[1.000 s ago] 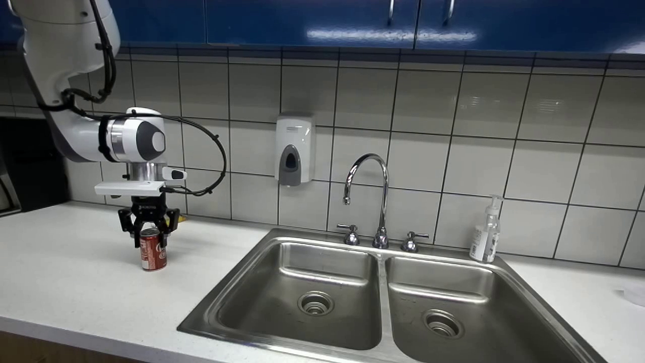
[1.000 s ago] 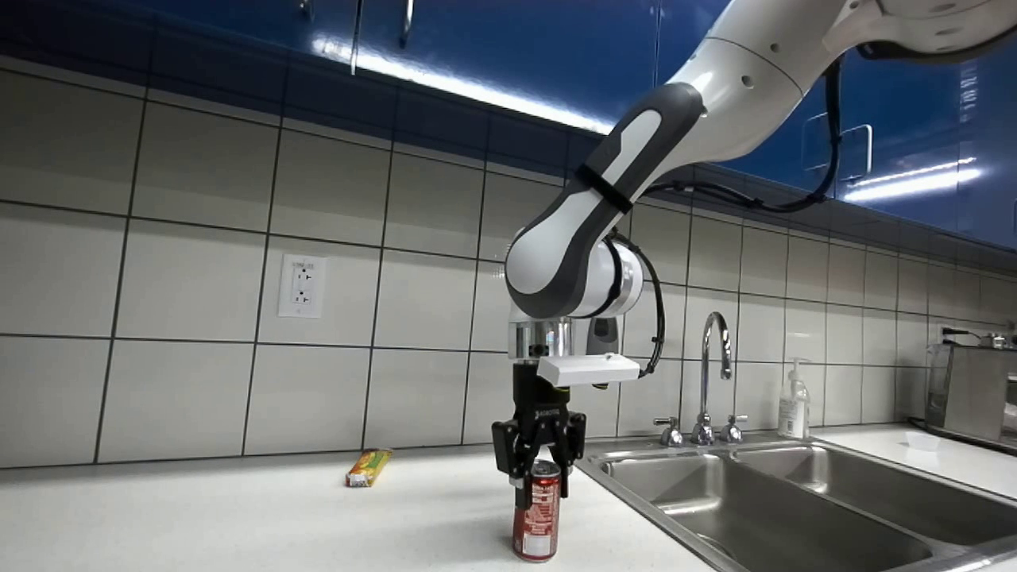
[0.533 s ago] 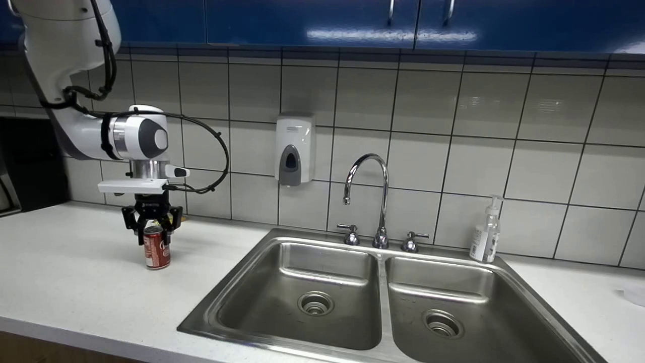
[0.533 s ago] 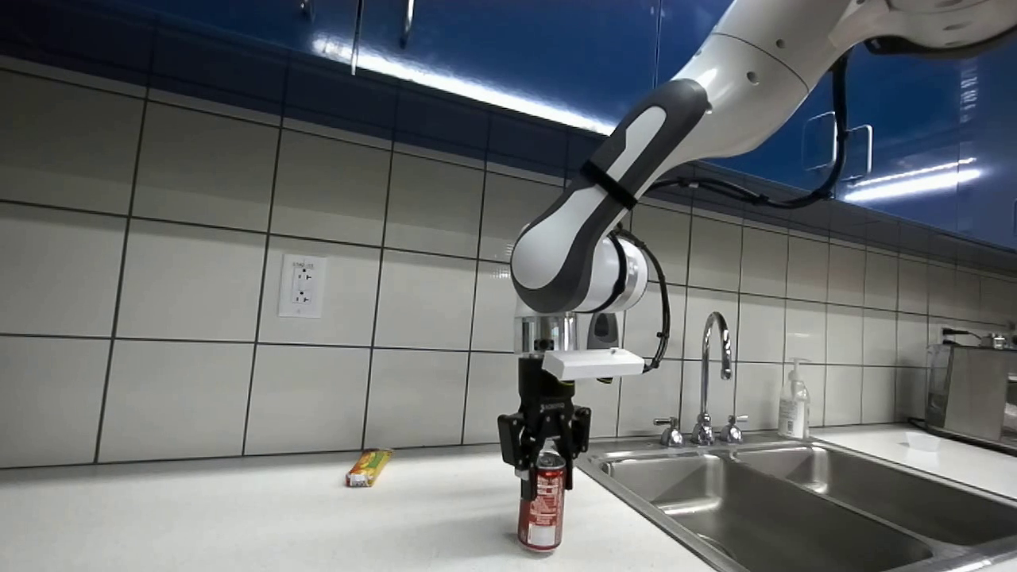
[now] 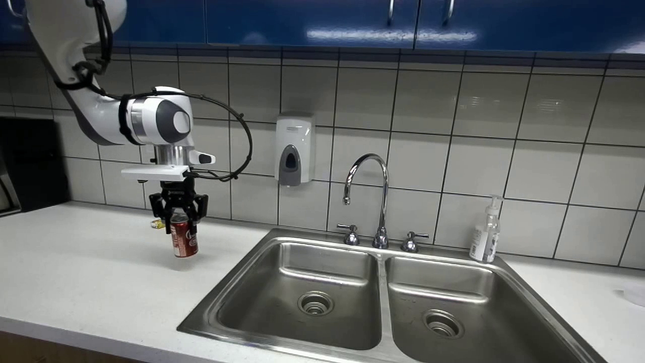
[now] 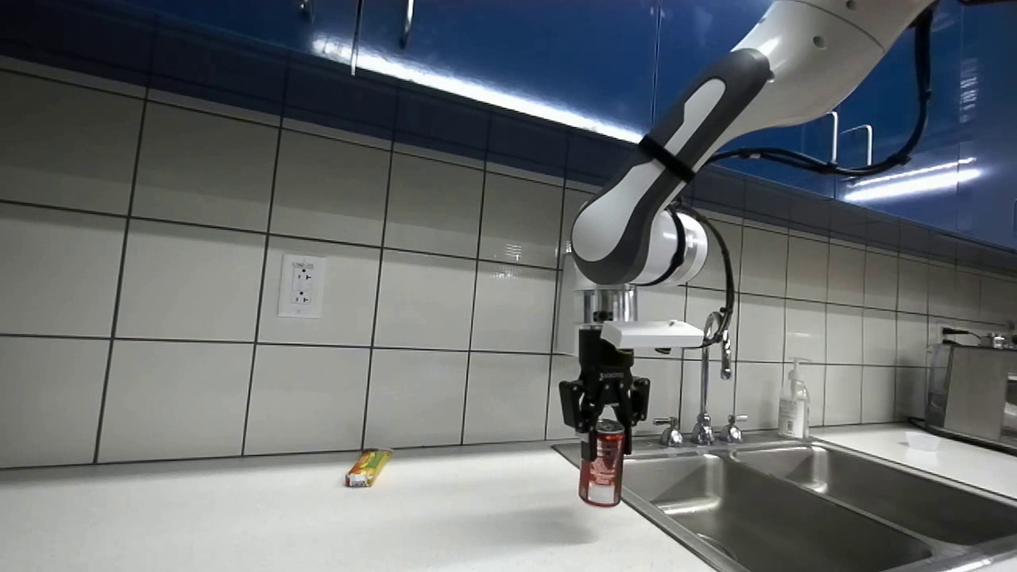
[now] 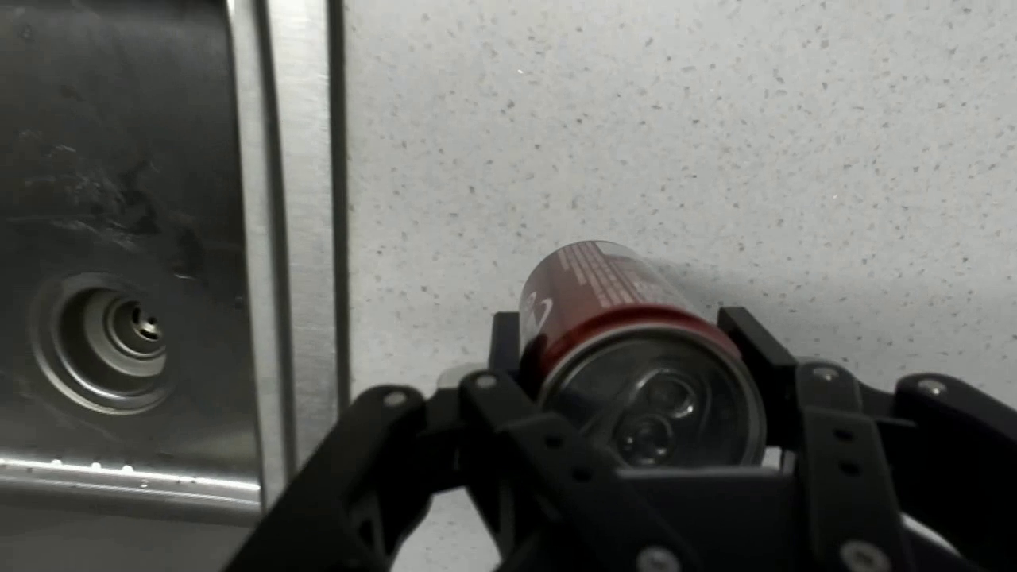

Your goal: Put the can into the sink

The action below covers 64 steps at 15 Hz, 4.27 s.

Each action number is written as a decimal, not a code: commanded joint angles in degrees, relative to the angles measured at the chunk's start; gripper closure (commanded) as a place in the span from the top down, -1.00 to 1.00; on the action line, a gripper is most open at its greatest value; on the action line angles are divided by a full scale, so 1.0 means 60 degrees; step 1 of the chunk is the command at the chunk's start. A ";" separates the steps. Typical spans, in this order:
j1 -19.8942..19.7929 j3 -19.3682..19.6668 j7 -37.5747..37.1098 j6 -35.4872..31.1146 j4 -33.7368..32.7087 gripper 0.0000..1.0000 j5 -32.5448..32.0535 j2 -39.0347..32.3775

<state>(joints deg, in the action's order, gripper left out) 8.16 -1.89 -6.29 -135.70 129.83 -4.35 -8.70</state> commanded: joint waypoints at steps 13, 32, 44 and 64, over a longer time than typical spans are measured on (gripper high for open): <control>-0.2484 0.1764 0.1273 0.0053 0.1481 -0.24 -0.0083 0.1096; -0.4277 0.1466 0.4045 -0.0745 -0.2462 -0.24 0.1043 -0.4531; -0.4363 0.0939 0.4038 -0.0758 -0.3060 -0.24 0.1052 -0.4911; -0.4392 0.0871 0.4092 -0.0317 -0.2814 1.00 0.1259 -0.4630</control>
<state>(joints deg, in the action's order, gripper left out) -17.04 4.45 16.73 -140.72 112.38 2.65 -38.99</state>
